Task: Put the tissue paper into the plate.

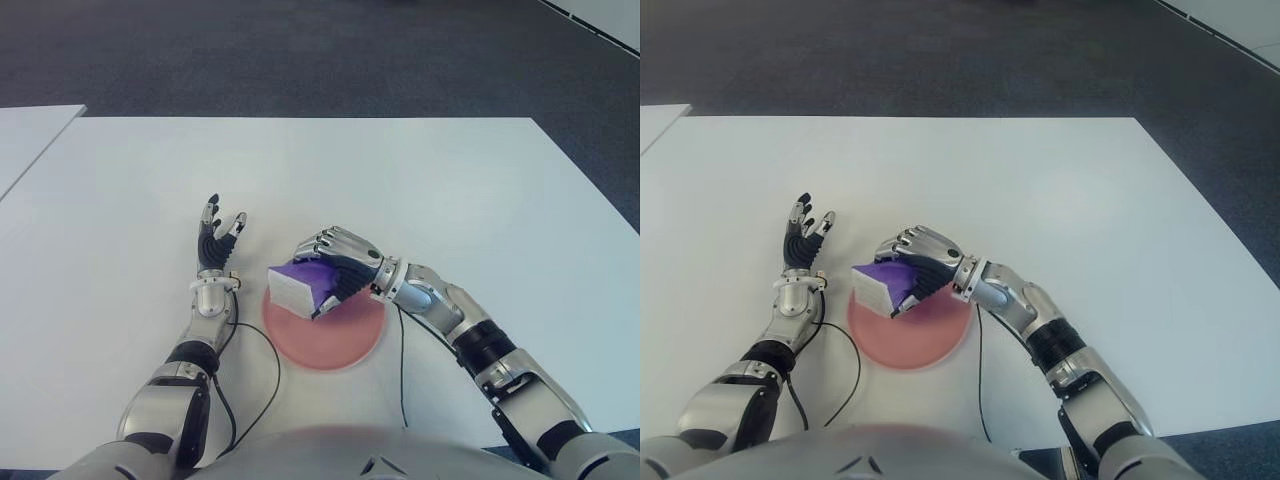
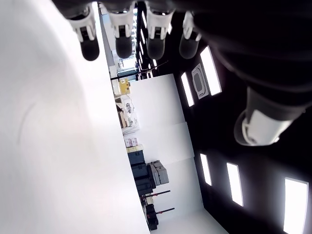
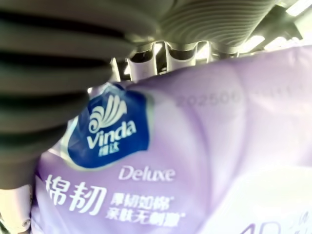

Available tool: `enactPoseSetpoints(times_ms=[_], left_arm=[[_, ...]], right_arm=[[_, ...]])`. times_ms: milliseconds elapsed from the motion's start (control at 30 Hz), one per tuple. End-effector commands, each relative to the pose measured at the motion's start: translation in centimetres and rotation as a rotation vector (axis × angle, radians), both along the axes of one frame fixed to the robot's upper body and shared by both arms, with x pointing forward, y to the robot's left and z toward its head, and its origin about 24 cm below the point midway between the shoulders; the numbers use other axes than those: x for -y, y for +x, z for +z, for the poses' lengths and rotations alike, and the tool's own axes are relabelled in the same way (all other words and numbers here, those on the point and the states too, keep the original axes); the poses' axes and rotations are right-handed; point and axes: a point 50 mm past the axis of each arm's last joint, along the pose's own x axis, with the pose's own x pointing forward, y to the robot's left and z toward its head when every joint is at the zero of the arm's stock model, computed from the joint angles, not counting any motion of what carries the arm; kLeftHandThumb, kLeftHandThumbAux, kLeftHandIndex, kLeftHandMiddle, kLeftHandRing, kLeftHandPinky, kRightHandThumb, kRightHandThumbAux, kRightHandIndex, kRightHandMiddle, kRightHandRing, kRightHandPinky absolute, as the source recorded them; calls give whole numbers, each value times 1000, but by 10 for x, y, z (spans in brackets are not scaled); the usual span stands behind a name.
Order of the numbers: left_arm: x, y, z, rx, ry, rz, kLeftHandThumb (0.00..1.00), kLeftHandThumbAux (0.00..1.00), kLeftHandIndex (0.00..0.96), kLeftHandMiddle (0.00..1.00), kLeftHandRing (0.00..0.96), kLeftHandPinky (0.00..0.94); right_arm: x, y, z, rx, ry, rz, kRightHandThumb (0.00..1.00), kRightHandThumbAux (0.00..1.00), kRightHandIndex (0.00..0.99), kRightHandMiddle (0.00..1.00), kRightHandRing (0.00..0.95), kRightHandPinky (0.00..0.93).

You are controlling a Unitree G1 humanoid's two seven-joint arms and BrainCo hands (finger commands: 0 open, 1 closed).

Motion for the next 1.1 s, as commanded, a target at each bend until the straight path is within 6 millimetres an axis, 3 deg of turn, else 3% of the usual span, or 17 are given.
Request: enactPoseSetpoints(times_ms=[33, 200, 267, 333, 400, 467, 533, 667, 833, 1100], left_arm=[[1, -34, -34, -158, -16, 12, 5, 538, 0, 0, 0, 0], [0, -34, -34, -160, -10, 3, 2, 540, 0, 0, 0, 0], [0, -33, -34, -162, -8, 0, 2, 543, 0, 0, 0, 0], [0, -33, -34, -164, -11, -2, 2, 545, 0, 0, 0, 0], [0, -33, -34, -166, -15, -1, 4, 547, 0, 0, 0, 0], [0, -32, -34, -167, -18, 0, 11, 549, 0, 0, 0, 0], [0, -32, -34, -167, -20, 2, 16, 549, 0, 0, 0, 0], [-1, -31, -34, -164, -24, 7, 27, 549, 5, 0, 0, 0], [-1, -31, -34, -162, -27, 9, 36, 548, 2, 0, 0, 0], [-1, -32, -34, -160, -33, 11, 41, 554, 0, 0, 0, 0]], right_arm=[[13, -5, -2, -180, -9, -2, 851, 674, 401, 538, 767, 716], [23, -8, 10, -310, -79, 78, 838, 677, 390, 540, 635, 537], [24, -8, 12, -333, -116, 104, 630, 544, 351, 470, 497, 429], [27, -9, 13, -338, -176, 137, 535, 502, 303, 408, 414, 358], [31, -8, 13, -342, -256, 173, 454, 485, 238, 337, 331, 280], [35, -7, 12, -347, -315, 199, 320, 480, 130, 191, 180, 143], [36, -6, 12, -367, -383, 225, 254, 474, 73, 114, 102, 79], [49, -5, 6, -474, -572, 280, 149, 435, 19, 30, 26, 20], [52, -6, 6, -514, -639, 310, 43, 387, 2, 3, 3, 2], [54, -8, 5, -538, -762, 340, 2, 358, 0, 0, 0, 0]])
